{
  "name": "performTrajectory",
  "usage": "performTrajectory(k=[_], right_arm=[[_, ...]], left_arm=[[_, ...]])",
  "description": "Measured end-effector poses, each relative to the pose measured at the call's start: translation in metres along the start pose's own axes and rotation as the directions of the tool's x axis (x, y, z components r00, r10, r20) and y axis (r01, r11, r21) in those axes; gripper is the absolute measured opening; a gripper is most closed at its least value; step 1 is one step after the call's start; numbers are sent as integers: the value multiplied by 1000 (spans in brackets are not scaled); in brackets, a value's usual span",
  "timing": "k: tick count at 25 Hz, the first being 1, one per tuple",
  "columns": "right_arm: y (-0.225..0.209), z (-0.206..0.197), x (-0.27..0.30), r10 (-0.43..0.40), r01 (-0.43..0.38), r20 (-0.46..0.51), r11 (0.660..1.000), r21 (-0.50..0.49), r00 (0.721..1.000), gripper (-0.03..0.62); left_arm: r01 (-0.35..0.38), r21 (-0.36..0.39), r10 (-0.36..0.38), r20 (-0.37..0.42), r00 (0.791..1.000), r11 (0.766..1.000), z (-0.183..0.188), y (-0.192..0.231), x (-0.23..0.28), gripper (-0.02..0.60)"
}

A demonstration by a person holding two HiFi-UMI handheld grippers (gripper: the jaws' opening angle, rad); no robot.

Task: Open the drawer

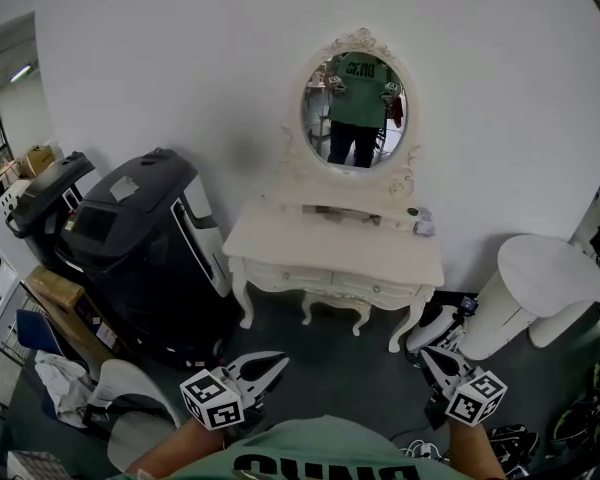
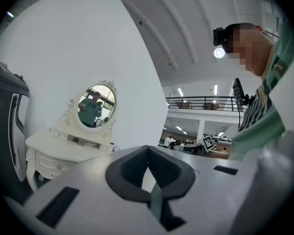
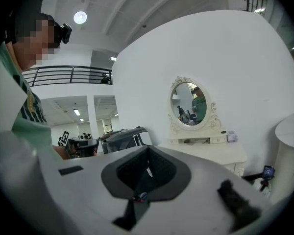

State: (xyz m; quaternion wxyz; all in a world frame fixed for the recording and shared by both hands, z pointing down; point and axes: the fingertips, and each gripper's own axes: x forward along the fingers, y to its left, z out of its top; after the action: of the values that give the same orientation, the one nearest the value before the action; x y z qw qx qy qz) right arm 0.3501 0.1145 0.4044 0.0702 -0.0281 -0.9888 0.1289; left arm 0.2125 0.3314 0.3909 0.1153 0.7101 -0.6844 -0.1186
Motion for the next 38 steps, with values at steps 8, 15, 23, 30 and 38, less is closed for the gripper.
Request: performTrajectory(k=[8,15,23,30,38], right_arm=[[23,32,95,-84,85,46,996,-19,995,12],[32,34,160,-92,92,11,995,-21,996,12],[-21,42,182,-78,78,13,997,-1,997,12],[-106,66,198,26,-26,-1,999,-23,1000,12],[-195,96,214,141,-142,-21,988,-54,990,12]], left_arm=[[76,56,-76,2,997,996,64,99,-24,9],[66,48,-67,18,998,997,87,166,-33,9],[44,41,-45,10,999,998,86,192,11,9],[-54,66,51,37,998,996,95,193,91,9],[-140,59,136,68,988,988,98,185,176,9]])
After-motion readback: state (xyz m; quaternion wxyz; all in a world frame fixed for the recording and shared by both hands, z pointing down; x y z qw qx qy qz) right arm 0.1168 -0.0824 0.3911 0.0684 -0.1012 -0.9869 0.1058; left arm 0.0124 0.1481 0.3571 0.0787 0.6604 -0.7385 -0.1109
